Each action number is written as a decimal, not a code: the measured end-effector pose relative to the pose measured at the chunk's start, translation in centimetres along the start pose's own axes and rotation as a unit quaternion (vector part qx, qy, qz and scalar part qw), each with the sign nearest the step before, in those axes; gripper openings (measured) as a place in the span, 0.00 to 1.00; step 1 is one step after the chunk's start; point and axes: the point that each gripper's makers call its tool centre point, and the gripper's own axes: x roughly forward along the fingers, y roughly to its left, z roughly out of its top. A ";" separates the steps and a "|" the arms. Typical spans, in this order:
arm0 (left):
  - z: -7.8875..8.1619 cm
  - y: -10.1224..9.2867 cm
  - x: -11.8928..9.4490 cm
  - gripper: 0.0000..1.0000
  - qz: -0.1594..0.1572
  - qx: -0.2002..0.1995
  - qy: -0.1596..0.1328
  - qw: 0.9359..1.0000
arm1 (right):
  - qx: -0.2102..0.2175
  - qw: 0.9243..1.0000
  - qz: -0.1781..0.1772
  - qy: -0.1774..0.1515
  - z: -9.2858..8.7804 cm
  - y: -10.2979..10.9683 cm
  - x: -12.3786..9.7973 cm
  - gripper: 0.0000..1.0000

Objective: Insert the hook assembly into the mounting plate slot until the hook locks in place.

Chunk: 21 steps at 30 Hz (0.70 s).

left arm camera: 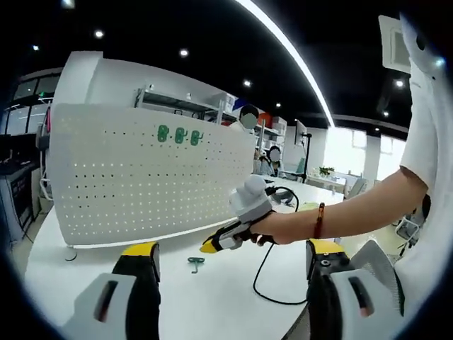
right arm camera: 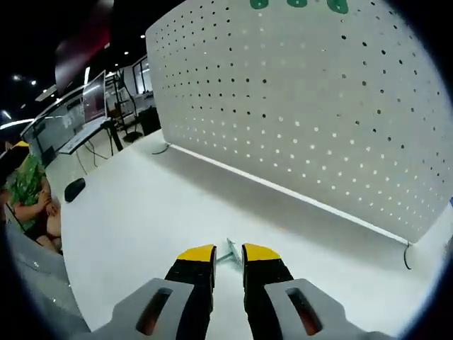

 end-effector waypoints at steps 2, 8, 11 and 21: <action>-0.2 -0.1 0.1 0.87 -0.004 -0.005 0.002 1.000 | -0.002 1.000 0.004 0.008 -0.4 -0.1 0.3 0.14; -0.7 0.0 0.5 0.87 -0.003 -0.004 0.012 1.000 | -0.039 0.999 0.011 0.028 -1.2 -0.3 0.8 0.14; -0.8 0.2 0.6 0.87 -0.001 -0.007 0.012 1.000 | -0.047 0.998 0.015 0.040 -1.6 -0.4 1.4 0.14; -1.4 0.9 0.6 0.86 0.004 -0.018 0.019 1.000 | -0.095 0.992 0.023 0.080 -2.7 -0.5 2.7 0.14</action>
